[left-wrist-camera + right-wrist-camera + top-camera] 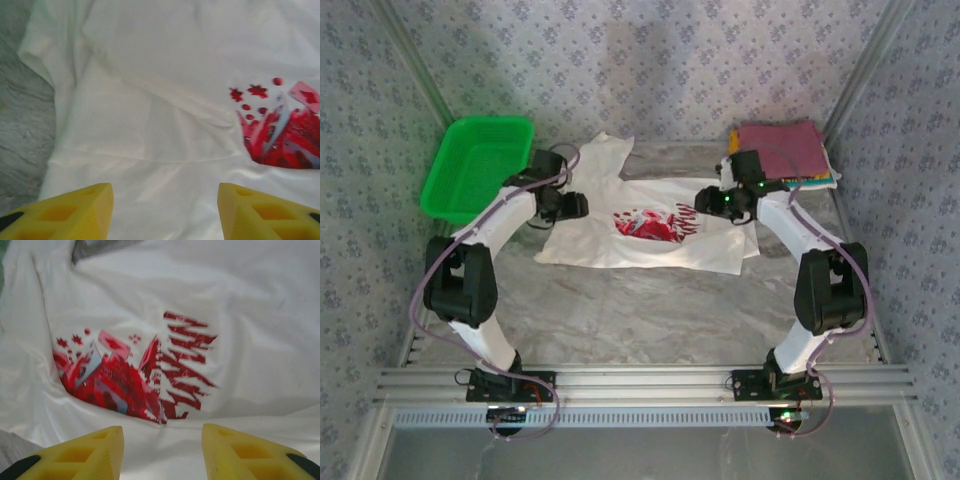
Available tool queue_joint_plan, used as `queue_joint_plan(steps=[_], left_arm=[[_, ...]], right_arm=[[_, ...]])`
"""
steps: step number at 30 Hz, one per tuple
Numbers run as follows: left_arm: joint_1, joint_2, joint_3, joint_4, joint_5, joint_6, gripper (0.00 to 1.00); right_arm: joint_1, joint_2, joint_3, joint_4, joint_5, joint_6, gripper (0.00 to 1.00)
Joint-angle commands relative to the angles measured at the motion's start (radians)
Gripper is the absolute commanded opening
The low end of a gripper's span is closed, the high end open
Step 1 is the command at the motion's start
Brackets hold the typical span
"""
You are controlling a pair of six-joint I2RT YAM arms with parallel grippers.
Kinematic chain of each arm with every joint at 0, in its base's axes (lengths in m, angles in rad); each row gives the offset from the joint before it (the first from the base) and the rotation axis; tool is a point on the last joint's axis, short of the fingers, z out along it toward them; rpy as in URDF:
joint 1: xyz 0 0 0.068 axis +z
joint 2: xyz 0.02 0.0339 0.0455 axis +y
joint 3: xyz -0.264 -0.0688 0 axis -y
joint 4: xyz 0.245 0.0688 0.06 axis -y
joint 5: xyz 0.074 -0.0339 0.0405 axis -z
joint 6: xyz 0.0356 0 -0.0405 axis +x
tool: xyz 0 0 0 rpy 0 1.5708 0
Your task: Fold and stack the t-shirts
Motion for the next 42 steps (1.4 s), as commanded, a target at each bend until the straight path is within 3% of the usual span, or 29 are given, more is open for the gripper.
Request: queue_joint_plan(steps=[1, 10, 15, 16, 18, 22, 24, 28, 37, 41, 42], left_arm=[[0.010, 0.076, -0.010, 0.153, 0.037, -0.054, 0.55], [0.014, 0.259, 0.130, 0.155, -0.004, -0.065, 0.54], [0.019, 0.319, 0.172, 0.159, -0.042, -0.060, 0.49], [0.021, 0.333, 0.185, 0.149, -0.041, -0.061, 0.46], [0.022, 0.349, 0.198, 0.151, -0.042, -0.060, 0.28], [0.021, 0.358, 0.214, 0.154, -0.049, -0.061, 0.22], [0.019, 0.357, 0.222, 0.149, -0.054, -0.061, 0.10], [0.015, 0.355, 0.251, 0.135, -0.069, -0.058, 0.00], [-0.023, 0.432, 0.433, 0.037, -0.109, -0.030, 0.00], [-0.048, 0.550, 0.649, -0.065, -0.113, -0.001, 0.08], [-0.058, 0.586, 0.711, -0.099, -0.117, 0.013, 0.15]], right_arm=[[0.026, -0.036, -0.083, 0.088, -0.007, -0.027, 0.47], [0.036, -0.039, -0.139, 0.123, 0.006, -0.023, 0.47], [0.027, -0.035, -0.148, 0.123, -0.005, -0.023, 0.47], [0.026, -0.035, -0.150, 0.122, -0.010, -0.022, 0.47], [0.023, -0.037, -0.158, 0.123, -0.012, -0.021, 0.47], [0.017, -0.034, -0.162, 0.119, -0.019, -0.022, 0.47], [0.014, -0.034, -0.169, 0.123, -0.022, -0.020, 0.47], [0.013, -0.033, -0.172, 0.126, -0.033, -0.017, 0.47], [0.010, -0.024, -0.174, 0.133, -0.049, -0.014, 0.47], [0.011, -0.028, -0.188, 0.142, -0.065, -0.008, 0.47], [0.011, -0.030, -0.189, 0.142, -0.067, -0.005, 0.47]])
